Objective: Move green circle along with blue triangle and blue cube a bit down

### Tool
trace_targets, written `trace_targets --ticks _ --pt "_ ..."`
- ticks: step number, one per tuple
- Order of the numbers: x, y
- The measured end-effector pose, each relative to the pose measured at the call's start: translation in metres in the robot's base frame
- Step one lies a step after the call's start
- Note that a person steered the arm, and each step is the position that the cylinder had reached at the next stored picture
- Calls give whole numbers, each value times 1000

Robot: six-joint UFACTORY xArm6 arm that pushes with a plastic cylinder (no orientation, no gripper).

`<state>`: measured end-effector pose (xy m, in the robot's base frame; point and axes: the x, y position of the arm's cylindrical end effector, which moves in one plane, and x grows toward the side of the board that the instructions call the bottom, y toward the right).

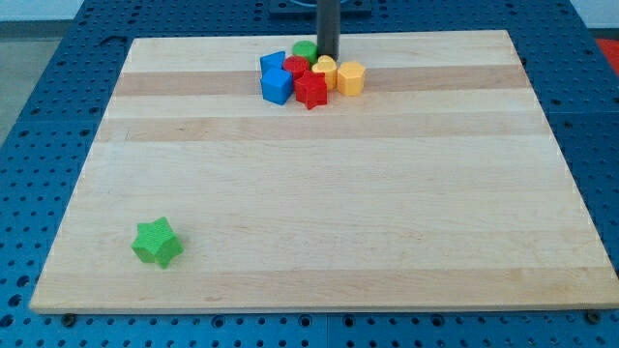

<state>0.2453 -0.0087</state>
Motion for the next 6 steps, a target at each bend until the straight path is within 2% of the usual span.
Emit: trace_targets --ticks 1,3,4,6 --pt "-1 -26" --pt "-38 -18" --pt "-38 -52" --pt "-14 -62"
